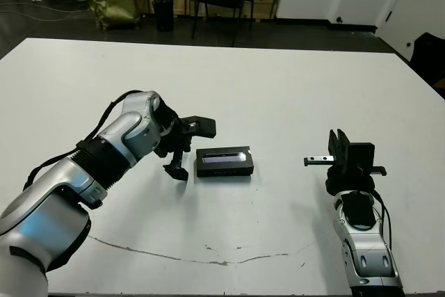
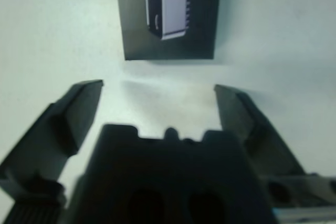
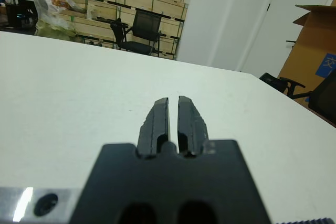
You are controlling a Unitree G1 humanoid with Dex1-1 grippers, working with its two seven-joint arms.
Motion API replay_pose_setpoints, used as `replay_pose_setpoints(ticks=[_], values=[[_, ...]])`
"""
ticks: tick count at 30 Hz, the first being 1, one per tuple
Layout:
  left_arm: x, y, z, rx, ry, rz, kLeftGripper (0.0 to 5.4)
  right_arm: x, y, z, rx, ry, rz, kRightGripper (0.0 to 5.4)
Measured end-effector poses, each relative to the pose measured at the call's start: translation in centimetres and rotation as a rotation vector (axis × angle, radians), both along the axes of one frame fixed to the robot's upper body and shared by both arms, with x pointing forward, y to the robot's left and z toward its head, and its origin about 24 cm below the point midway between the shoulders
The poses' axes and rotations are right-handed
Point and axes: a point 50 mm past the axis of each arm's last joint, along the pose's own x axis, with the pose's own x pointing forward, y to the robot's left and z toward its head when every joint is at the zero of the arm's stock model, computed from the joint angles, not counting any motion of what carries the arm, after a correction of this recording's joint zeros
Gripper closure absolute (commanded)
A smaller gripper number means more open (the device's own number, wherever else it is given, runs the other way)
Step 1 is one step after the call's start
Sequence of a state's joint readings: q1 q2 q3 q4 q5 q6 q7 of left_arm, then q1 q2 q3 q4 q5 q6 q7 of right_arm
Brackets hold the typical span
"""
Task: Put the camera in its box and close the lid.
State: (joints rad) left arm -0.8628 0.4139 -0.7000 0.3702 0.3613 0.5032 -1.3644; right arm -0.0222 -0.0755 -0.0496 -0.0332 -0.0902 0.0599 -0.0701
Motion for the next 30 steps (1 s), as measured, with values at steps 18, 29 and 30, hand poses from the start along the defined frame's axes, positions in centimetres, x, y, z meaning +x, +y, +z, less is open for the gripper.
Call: replay_pose_setpoints(ticks=[18,29,30], values=[[-0.6,4.6,5.5,-0.469,-0.204,0.285,0.02,0.1,0.1,0.5,0.022,-0.014,0.023,5.4],[-3.2,7.2,5.2,-1.28,-0.489,0.934,1.89,0.8,2.5,2.5,0.045,-0.154,0.279,5.4],[-3.3,7.2,5.1,-1.306,-0.509,0.963,2.13,1.0,2.7,2.7,0.045,-0.169,0.306,5.4]])
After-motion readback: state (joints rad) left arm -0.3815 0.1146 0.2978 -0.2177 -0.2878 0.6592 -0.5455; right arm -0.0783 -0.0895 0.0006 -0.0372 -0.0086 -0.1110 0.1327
